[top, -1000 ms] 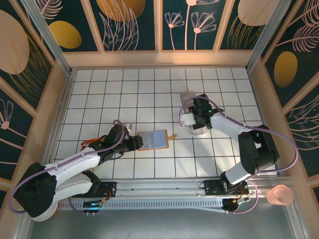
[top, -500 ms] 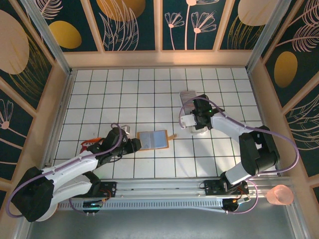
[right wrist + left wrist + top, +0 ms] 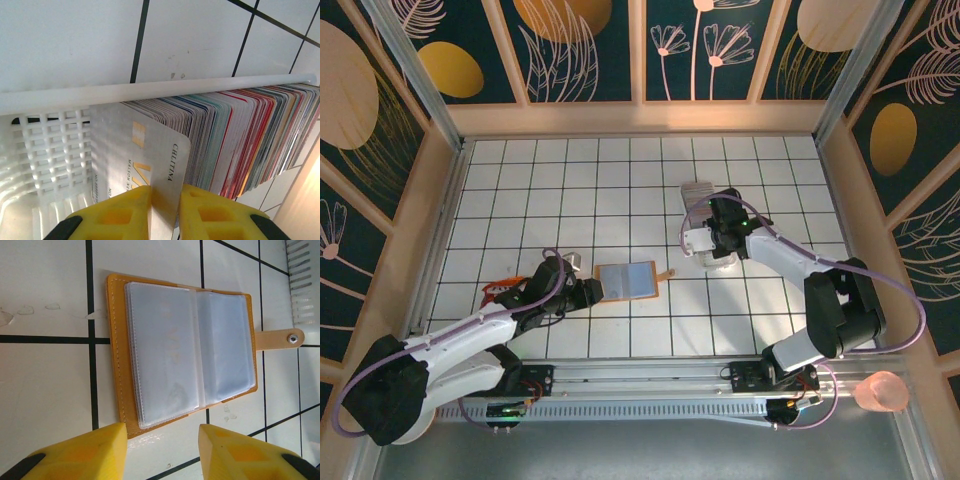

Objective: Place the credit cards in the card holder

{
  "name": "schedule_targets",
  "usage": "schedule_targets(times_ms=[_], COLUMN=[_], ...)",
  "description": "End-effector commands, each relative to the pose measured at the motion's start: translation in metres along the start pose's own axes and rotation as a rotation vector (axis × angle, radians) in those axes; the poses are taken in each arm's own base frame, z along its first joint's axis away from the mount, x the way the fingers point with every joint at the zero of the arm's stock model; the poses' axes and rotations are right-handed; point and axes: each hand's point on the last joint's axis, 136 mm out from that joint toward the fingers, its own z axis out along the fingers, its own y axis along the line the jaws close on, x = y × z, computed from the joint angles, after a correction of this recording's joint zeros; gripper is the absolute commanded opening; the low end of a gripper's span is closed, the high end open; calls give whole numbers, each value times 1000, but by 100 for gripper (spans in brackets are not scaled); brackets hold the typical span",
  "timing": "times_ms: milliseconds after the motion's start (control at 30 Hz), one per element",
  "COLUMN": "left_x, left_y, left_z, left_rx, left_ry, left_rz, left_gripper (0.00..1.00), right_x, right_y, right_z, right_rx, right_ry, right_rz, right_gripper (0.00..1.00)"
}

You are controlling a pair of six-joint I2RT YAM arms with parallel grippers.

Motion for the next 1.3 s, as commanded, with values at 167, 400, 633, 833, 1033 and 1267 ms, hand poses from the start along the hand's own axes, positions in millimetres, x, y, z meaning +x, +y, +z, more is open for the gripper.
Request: schedule_targets(times_ms=[167, 400, 633, 833, 1033, 1267], left_x=[3, -2, -1, 0, 1, -7], left_y=[-2, -12, -11, -11, -10, -9], left_z=[2, 2, 4, 4, 3, -2], left_rx=[10, 31, 26, 29, 30, 9], left_ry=[22, 19, 28, 32, 30, -10], left_rz=[-11, -5, -3, -3, 2, 1], left_gripper=[40, 39, 39, 39, 39, 38], right_x=[5, 5, 4, 3, 5, -5], right_y=[-26, -22, -14, -9, -1, -3], right_z=[-18, -23, -31, -38, -51, -86], right_rx=[100, 92, 69, 53, 32, 63], right_ry=[12, 7, -7, -14, -8, -35], right_rz=[18, 27, 29, 35, 38, 144], right_gripper=[13, 9, 6, 0, 0, 0])
